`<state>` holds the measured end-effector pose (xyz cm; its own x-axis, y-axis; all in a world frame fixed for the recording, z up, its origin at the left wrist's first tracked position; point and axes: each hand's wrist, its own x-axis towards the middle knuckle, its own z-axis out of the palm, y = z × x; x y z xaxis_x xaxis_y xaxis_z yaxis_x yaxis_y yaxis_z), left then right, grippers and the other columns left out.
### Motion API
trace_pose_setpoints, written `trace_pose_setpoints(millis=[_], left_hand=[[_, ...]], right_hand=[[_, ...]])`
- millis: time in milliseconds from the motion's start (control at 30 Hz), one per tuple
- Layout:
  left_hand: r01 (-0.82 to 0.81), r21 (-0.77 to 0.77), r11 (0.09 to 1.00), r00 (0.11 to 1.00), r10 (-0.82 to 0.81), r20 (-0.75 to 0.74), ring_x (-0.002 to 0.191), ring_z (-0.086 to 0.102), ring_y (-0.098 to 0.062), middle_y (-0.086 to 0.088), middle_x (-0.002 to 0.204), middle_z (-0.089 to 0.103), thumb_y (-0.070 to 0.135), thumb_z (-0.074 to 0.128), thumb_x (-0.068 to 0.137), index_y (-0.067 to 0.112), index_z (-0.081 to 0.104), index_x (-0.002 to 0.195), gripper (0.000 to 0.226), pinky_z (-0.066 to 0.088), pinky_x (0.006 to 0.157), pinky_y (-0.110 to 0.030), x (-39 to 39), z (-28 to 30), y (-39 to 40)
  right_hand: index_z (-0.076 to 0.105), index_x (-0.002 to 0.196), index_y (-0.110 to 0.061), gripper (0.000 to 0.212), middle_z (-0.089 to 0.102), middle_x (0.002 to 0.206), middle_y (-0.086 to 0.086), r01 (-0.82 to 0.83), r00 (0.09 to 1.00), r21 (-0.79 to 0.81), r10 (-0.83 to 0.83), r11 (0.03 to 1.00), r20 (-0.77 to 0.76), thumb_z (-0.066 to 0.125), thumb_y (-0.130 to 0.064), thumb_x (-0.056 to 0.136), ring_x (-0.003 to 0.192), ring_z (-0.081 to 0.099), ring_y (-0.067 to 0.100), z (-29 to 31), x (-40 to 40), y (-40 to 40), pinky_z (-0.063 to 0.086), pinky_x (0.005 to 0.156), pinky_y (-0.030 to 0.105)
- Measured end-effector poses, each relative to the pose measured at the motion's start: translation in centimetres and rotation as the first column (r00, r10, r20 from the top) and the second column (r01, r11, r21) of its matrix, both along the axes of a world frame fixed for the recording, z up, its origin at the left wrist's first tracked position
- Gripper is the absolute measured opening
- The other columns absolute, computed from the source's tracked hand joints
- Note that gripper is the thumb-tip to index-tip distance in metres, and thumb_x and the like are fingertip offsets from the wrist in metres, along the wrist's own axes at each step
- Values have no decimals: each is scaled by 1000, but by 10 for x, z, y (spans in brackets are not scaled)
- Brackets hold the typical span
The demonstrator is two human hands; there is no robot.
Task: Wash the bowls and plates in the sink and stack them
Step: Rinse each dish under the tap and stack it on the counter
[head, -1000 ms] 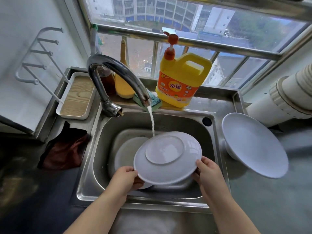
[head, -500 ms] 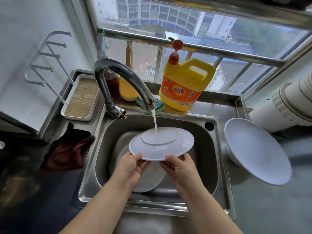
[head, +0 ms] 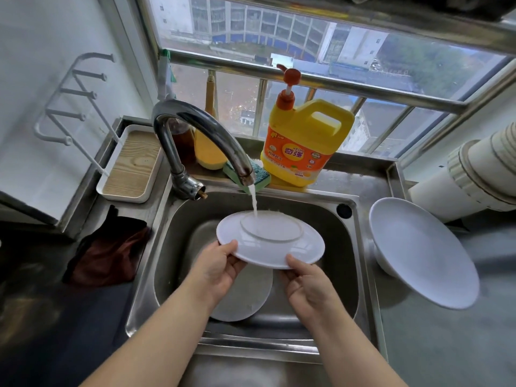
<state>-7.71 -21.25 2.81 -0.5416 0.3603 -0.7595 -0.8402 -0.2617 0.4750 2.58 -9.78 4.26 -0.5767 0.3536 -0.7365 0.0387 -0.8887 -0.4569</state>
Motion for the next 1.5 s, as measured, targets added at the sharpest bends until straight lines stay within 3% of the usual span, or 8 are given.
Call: trace_pose_setpoints(millis=[233,400,600,767,933,1133,1267,1500], left_hand=[[12,-81,997,1000,-11,18,54,68,-17,-10,60,70,-1,40,98,-5,57,94,18,55,46,-22,-16,2,-12],[27,-41,999,999,-26,24,52,68,-12,-8,62,70,5,44,99,-3,59,95,17,54,47,-20,-29,3,-23],[-57,53,997,998,58,-24,67,71,-17,-16,93,69,3,42,99,-3,55,119,24,57,54,-23,13,-7,-3],[-6,-21,1000,999,6,-34,56,70,-14,-9,66,72,2,40,100,-4,57,103,18,55,48,-22,-1,-1,-17],[47,20,999,998,-46,-38,62,71,-13,-7,72,74,9,43,100,4,60,100,18,55,51,-21,-18,5,-37],[-112,45,993,994,111,25,62,71,-15,-16,92,69,5,39,100,-3,52,122,27,58,54,-24,8,-9,-17],[-86,-10,996,995,86,54,52,68,-13,-10,62,71,3,40,100,-5,58,95,20,53,44,-21,1,-5,-22],[-75,68,995,997,73,31,60,71,-12,-8,70,73,6,43,99,1,60,97,18,55,49,-20,-13,0,-32]], right_hand=[[59,112,2,22,70,101,19,-55,995,18,54,998,83,56,-8,92,88,69,26,2,0,6,60,71,34],[61,98,5,15,72,78,15,6,987,5,-6,1000,159,54,-8,94,75,69,23,5,1,26,59,56,28],[58,112,-1,27,70,102,18,-94,995,80,92,992,27,56,9,86,92,68,27,-2,-8,-14,59,69,29],[59,111,-3,22,69,106,17,-110,990,106,100,988,97,59,-2,89,92,68,26,-5,-4,-6,60,68,31],[61,98,4,14,71,81,16,-26,991,78,15,997,130,51,-5,95,71,70,20,4,0,23,58,52,25],[57,111,-1,29,71,100,18,-165,986,109,163,980,29,54,13,85,86,71,25,4,-2,-11,59,66,30],[58,113,0,26,73,94,14,-215,977,90,212,973,39,58,2,87,82,71,22,6,0,-12,59,67,29],[60,106,5,16,71,87,17,-75,995,56,71,996,76,52,-1,93,72,71,20,6,-3,16,59,59,27]])
